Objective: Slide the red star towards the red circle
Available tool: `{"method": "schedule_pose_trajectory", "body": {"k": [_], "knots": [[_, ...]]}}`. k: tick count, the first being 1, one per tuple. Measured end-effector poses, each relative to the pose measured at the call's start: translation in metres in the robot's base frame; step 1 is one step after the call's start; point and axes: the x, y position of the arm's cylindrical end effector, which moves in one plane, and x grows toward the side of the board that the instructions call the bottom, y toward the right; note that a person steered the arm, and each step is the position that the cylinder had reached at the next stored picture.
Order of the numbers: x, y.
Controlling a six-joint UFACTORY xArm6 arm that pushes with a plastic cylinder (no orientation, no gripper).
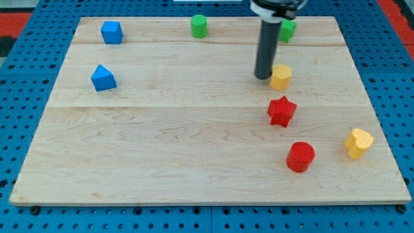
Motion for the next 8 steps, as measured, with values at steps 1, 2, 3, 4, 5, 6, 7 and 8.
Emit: {"method": "schedule_pose_trajectory", "body": {"k": [1,2,3,4,5,6,7,8], "knots": [[0.001,0.035],[0.008,0.008],[0.016,-0.010],[0.016,-0.011],[0.019,-0.011],[0.048,-0.018],[0.085,-0.029],[0.123,-0.029]]}}
